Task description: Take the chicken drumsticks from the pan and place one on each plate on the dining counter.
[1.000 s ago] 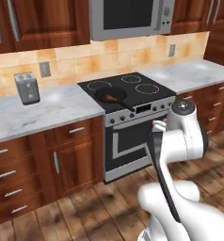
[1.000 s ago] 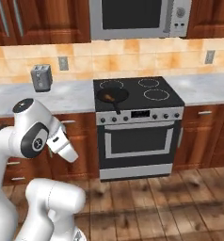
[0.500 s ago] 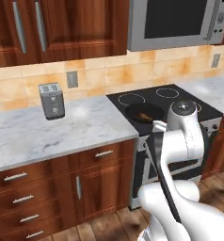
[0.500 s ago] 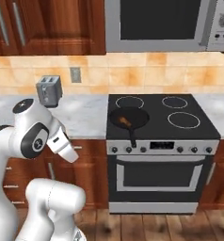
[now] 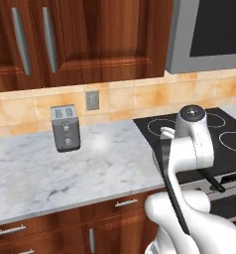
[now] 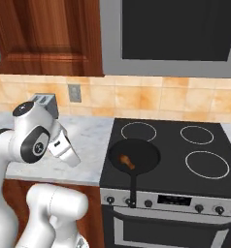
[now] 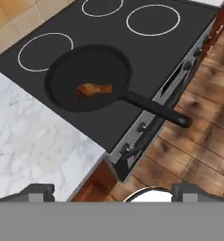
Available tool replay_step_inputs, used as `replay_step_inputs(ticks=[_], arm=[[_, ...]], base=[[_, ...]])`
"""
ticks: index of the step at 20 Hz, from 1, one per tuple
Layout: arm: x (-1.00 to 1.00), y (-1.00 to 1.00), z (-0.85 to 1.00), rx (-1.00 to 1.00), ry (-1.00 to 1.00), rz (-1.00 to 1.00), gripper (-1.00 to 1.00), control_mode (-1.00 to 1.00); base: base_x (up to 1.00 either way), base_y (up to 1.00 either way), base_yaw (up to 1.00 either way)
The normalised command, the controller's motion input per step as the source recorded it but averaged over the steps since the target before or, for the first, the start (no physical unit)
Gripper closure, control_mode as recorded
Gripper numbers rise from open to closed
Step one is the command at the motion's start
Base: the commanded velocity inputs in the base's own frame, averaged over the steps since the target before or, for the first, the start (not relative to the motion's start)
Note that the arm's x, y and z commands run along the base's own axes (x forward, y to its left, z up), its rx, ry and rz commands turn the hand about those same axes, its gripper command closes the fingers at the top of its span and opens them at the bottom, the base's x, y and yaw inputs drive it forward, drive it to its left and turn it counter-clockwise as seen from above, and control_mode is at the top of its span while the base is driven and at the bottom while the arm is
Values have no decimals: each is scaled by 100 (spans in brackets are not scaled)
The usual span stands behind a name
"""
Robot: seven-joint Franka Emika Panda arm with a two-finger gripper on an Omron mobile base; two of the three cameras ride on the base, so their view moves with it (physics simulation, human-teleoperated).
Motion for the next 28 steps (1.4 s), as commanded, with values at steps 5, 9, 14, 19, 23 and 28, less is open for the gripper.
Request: replay_step_inputs(ticks=[5, 9, 14, 19, 23, 28], arm=[[0, 0, 0, 0, 0, 0, -100, 100], [30, -9, 0, 4, 0, 6, -100, -100], [45, -15, 0, 0, 10, -6, -100, -100], [41, -74, -8, -1, 19, -3, -100, -100], [23, -99, -29, 0, 27, 11, -100, -100], [14, -61, -35, 0, 27, 33, -100, -100]], base=[[80, -43, 22], [0, 0, 0], [0, 0, 0], [0, 0, 0], [0, 0, 0], [0, 0, 0]])
